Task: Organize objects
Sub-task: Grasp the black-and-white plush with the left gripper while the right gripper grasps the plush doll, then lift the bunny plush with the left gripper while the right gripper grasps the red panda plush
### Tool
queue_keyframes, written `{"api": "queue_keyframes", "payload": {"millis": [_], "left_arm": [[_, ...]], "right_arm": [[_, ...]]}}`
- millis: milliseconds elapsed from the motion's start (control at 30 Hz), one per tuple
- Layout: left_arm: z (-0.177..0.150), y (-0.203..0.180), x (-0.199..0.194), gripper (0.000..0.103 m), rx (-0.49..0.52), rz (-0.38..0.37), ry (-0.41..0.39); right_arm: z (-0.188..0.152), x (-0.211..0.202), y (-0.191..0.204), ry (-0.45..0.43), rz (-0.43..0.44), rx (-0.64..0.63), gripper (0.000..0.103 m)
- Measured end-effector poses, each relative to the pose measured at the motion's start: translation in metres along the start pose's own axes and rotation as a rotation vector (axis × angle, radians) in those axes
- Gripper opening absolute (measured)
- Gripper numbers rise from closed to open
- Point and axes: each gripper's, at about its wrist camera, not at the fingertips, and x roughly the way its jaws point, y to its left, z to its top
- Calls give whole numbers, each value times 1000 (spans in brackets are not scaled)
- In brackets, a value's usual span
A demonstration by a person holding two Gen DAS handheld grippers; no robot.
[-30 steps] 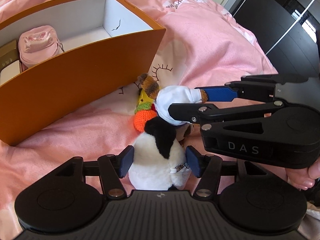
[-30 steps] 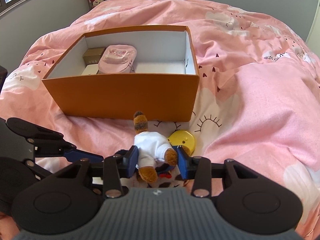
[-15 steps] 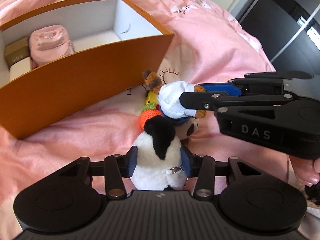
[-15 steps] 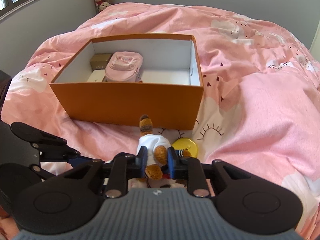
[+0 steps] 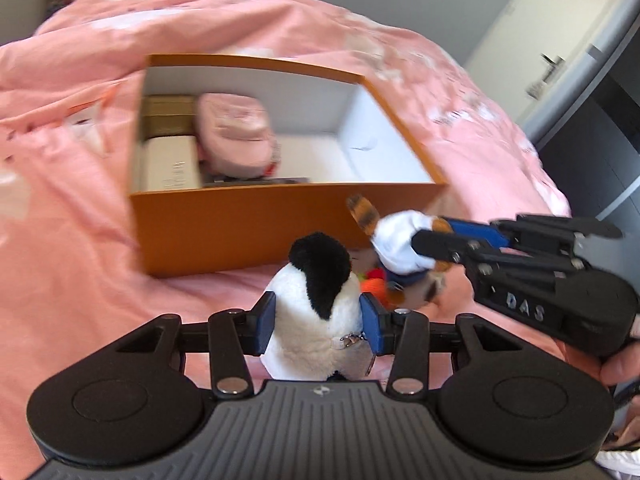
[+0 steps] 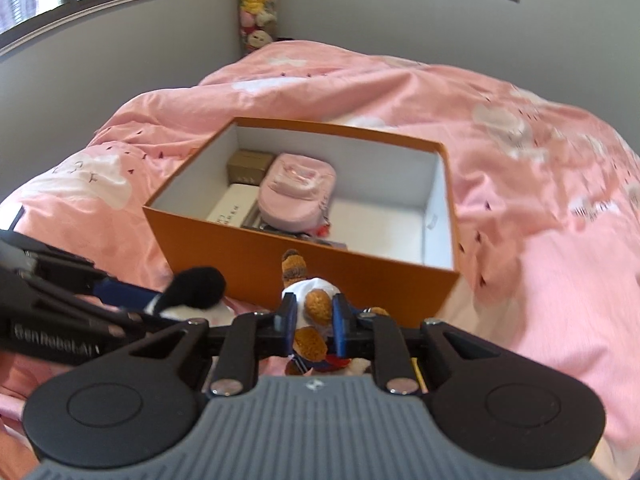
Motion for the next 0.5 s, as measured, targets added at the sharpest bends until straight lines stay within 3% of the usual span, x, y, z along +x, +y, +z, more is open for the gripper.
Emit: {"api": "queue_keyframes", "payload": {"millis": [133,167,333,500], "left_arm": [[-4,19,3,51,-57,36,8],[-7,25,3,51,-76,32,20],[-11,44,5,52,-154,67,62],[-6,42,-2,52,-71,249,41]], "right_arm": [[-3,17,16,43,52,-39,18],[-6,22,20,66,70,-43,13],[-24,44,31,221,165,-45,14],[-39,53,27,302,197,-7,15]]}}
